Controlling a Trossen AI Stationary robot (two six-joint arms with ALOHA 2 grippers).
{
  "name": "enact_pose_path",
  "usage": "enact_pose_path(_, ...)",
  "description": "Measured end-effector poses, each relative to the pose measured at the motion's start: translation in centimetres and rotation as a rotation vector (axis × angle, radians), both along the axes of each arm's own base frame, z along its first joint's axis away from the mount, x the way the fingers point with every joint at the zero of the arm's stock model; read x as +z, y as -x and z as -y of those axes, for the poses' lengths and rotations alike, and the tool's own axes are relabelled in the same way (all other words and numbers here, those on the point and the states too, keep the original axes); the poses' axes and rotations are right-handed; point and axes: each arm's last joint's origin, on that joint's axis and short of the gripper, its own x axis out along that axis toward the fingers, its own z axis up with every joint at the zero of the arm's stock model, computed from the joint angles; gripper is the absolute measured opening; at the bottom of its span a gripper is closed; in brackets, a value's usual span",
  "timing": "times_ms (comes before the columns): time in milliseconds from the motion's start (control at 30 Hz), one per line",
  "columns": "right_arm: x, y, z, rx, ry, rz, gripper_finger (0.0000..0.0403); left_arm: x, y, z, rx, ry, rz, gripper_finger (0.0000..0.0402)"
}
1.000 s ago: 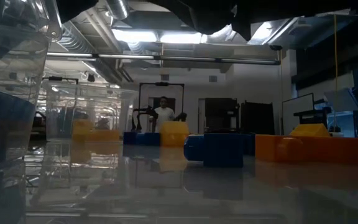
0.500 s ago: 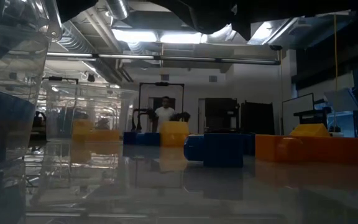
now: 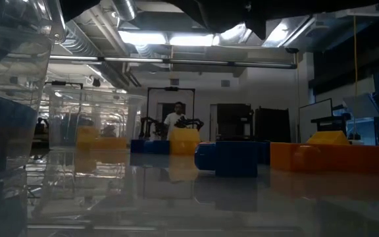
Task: Sort blocks
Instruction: Put the orange game piece into the bottom right transparent bin, then put the blue game piece into the bottom left transparent bin
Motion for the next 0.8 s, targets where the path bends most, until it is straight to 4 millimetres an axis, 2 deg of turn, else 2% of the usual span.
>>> enact_pose_path(167, -0.1, 0.0, -0.1, 0.025, -0.017, -0.034, 0.0191, -0.1, -0.1, -0.2, 0.068, -0.096, 0.009, 0.0143)
enact_pose_path(300, -0.2, 0.0, -0.1, 0.038, -0.026, -0.052, 0.0191, -0.4, -0.2, -1.0, 0.109, -0.081, -0.033, 0.0143)
enact_pose_path(400, -0.2, 0.0, -0.1, 0.039, -0.027, -0.053, 0.0191, -0.4, -0.1, -0.6, 0.098, -0.123, -0.016, 0.0143)
enact_pose_path(667, -0.2, 0.0, -0.1, 0.044, -0.030, -0.060, 0.0191, -0.3, -0.2, -0.7, 0.101, -0.073, -0.018, 0.0143)
enact_pose_path(800, -0.2, 0.0, -0.2, 0.050, -0.034, -0.068, 0.0191, 0.1, 0.2, 0.3, 0.114, -0.071, -0.022, 0.0143)
